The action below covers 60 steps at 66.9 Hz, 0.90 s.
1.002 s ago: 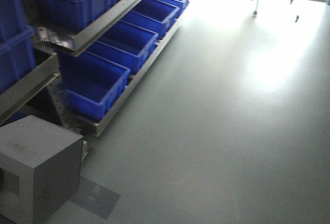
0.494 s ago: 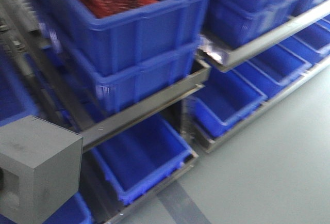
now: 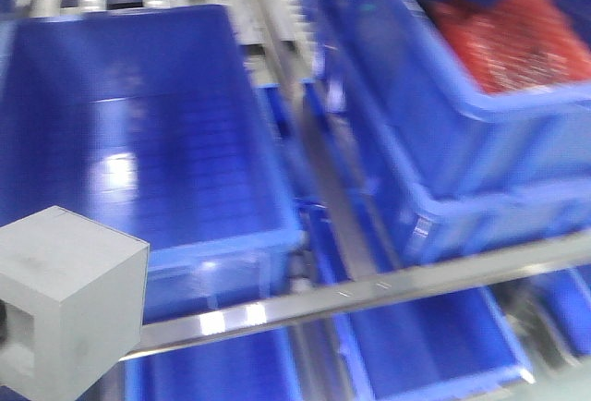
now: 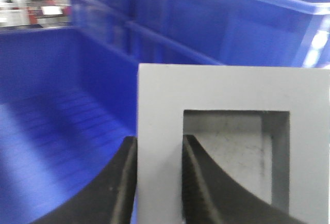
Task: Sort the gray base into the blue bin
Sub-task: 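Position the base over the empty blue bin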
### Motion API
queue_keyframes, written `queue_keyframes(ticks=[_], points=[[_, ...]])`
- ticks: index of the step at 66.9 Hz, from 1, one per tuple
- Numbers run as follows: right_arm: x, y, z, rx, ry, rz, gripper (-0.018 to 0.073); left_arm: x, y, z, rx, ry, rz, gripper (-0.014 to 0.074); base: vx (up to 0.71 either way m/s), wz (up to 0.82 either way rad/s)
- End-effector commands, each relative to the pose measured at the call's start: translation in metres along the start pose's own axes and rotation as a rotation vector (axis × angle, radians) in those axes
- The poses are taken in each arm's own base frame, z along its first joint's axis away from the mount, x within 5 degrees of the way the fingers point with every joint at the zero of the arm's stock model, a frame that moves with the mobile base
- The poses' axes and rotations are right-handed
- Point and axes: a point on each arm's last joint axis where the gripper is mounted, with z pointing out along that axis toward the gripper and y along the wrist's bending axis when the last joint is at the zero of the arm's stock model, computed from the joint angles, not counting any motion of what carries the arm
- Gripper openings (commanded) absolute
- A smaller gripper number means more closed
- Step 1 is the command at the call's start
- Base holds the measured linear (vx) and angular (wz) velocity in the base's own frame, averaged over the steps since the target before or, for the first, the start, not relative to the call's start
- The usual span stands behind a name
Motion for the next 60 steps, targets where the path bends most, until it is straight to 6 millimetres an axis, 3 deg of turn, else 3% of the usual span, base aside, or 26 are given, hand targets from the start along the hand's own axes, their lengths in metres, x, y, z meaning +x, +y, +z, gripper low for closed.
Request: queue_keyframes(ticks=[1, 32, 60], points=[[-0.0057, -0.0001, -0.0004, 0.004, -0.081, -0.02, -0.0005, -0.0192, -0.0042, -0.002, 0.043, -0.124, -0.006, -0.0007, 0.17, 0.72], [-0.0057, -0.0001, -0.0004, 0.004, -0.081, -0.02, -0.0005, -0.0192, -0.0042, -0.002, 0.043, -0.124, -0.006, -0.0007, 0.12, 0.47], [-0.0057, -0.0001, -0.0004, 0.004, -0.081, -0.02, -0.0005, -0.0192, -0.0042, -0.002, 0.043, -0.124, -0.006, -0.0007, 0.07, 0.09]])
